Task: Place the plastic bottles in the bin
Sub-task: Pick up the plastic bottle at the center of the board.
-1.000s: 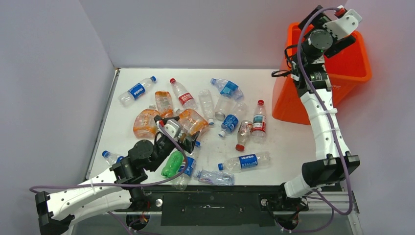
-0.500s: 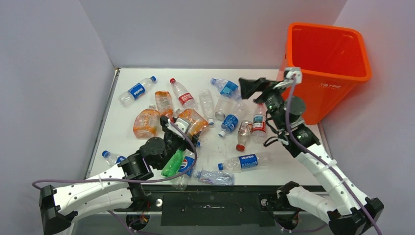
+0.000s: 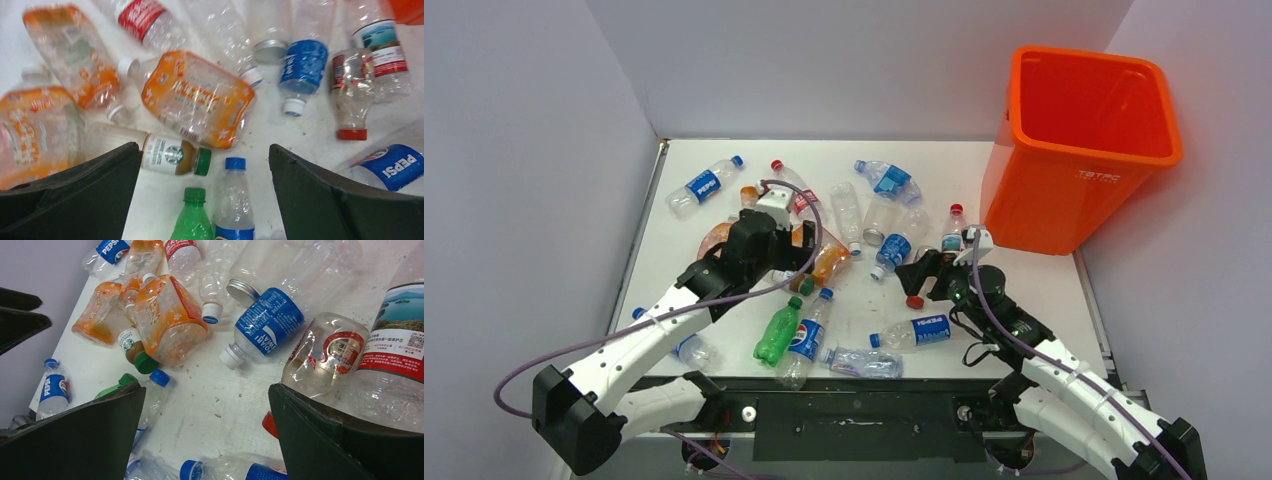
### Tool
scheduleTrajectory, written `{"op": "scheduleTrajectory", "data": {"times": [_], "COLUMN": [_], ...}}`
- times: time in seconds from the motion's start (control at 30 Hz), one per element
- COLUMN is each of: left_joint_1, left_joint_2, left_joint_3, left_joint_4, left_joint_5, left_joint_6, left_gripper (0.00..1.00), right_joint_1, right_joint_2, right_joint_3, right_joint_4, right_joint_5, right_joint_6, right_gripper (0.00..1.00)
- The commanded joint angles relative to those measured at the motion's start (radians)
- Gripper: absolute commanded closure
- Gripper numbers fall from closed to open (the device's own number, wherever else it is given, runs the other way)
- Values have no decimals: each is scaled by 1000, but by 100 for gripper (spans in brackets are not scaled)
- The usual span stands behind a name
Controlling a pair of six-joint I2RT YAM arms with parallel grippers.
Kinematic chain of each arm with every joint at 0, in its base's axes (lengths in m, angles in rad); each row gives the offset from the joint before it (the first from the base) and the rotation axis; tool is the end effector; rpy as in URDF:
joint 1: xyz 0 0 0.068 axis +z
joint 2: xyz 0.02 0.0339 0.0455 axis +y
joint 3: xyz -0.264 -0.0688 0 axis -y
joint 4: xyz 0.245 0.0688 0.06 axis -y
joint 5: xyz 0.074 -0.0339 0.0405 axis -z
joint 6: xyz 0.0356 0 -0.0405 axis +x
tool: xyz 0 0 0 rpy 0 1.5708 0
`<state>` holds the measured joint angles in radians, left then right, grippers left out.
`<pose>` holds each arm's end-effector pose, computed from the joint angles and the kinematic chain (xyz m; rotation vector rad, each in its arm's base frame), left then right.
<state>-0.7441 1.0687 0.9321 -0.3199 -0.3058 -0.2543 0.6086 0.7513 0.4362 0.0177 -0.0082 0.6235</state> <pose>0.1844 -0.1552 0.3234 0.3002 1.9974 -0.3276 0.1503 0.1051 0.2427 0.0087 1.9588 0.8434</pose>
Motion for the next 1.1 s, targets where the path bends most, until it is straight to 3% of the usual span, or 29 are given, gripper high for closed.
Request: {"op": "scheduleTrajectory", "data": {"times": [0.0,0.17,0.33,0.37,0.47,0.53,0.7,1.07], "left_joint_1": [131,113,-51,-78,-95,-93,-93,-95], "left_joint_2": [5,24,185,240,427,538,716,895], "left_joint_3": [-28,-49,62,99,255,341,432,561], "left_joint_4": [-85,36,98,97,54,15,-11,-49], "left_joint_5": [263,408,423,411,427,422,388,391], "left_joint_6": [-188,-161,-54,-42,-43,-25,-19,28], "left_gripper": [1,0,0,2,22,26,27,25], "right_joint_1": [1,0,2,2,3,2,2,2], "right_joint_2": [-5,52,-48,-68,-130,-175,-257,-281], "right_joint_3": [10,-2,-19,-18,-10,-13,-13,27], "right_joint_4": [14,-1,-4,-13,-103,-148,-224,-281], "right_joint_5": [-63,1,105,119,186,223,233,214], "right_joint_6": [-15,45,73,74,84,95,107,93], "right_gripper": [0,0,0,0,0,0,0,0]}}
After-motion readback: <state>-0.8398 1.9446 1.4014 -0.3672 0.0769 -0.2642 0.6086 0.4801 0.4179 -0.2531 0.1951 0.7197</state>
